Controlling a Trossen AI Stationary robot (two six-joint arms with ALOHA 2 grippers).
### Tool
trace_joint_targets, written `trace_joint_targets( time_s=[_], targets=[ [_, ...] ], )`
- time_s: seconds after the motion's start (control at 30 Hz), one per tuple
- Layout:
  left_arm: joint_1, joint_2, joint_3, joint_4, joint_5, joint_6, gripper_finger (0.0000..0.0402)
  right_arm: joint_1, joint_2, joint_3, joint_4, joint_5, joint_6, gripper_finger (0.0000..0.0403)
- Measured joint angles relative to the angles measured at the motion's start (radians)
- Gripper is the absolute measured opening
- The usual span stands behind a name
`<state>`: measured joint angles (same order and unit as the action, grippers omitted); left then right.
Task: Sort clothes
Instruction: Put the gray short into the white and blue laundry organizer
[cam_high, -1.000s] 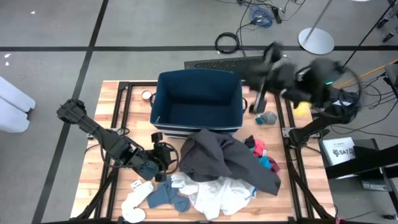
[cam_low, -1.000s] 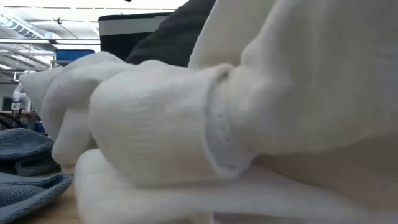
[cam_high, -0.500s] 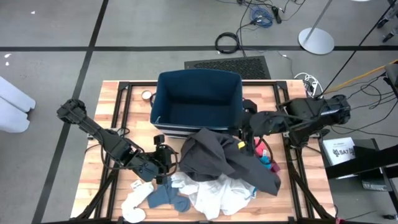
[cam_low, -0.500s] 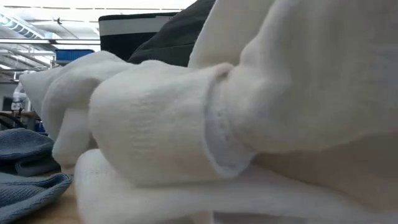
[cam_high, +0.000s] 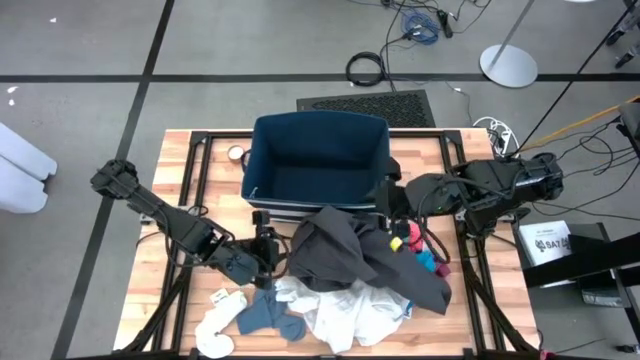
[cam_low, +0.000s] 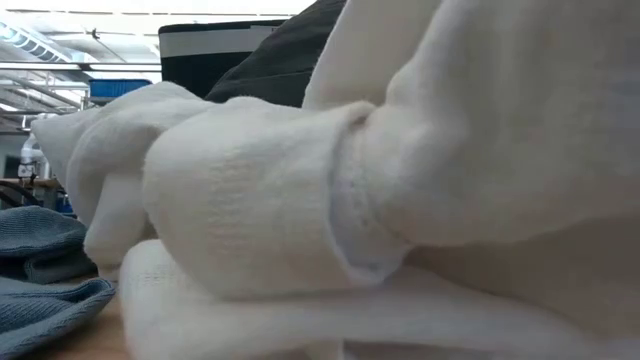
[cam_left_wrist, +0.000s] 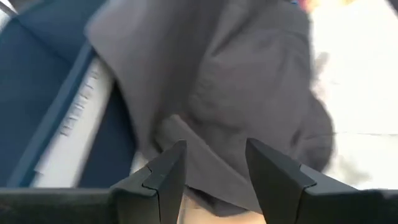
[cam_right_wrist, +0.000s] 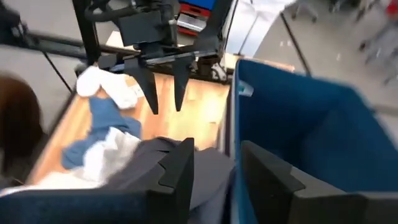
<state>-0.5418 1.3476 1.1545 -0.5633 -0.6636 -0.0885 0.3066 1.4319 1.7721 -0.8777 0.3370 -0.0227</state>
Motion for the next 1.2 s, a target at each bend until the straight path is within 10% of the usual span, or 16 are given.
trace_joint_targets(
  time_s=[0.37, 0.6, 0.77, 0.93, 1.2],
  targets=[
    [0.123, -0.054, 0.013, -0.089, -0.023, 0.087, 0.0176, -0.051, -0.002, 0.03, -0.216, 0.085, 0.439, 0.0152],
    [0.163, -0.106, 0.013, -0.242, -0.027, -0.084, 0.0176, -0.053, -0.002, 0.031, -0.672, -0.046, 0.86, 0.0226],
    [0.162, -0.1, -0.019, -0.25, -0.044, -0.135, 0.0176, -0.041, -0.007, -0.011, -0.672, -0.189, 1.032, 0.027],
    [0.164, -0.104, -0.018, -0.263, -0.097, -0.074, 0.0176, -0.008, 0.023, -0.023, -0.637, -0.337, 1.076, 0.03],
    [0.146, -0.118, 0.017, -0.254, -0.108, -0.097, 0.0176, 0.049, 0.121, -0.024, -0.664, -0.282, 0.886, 0.0311]
  ],
)
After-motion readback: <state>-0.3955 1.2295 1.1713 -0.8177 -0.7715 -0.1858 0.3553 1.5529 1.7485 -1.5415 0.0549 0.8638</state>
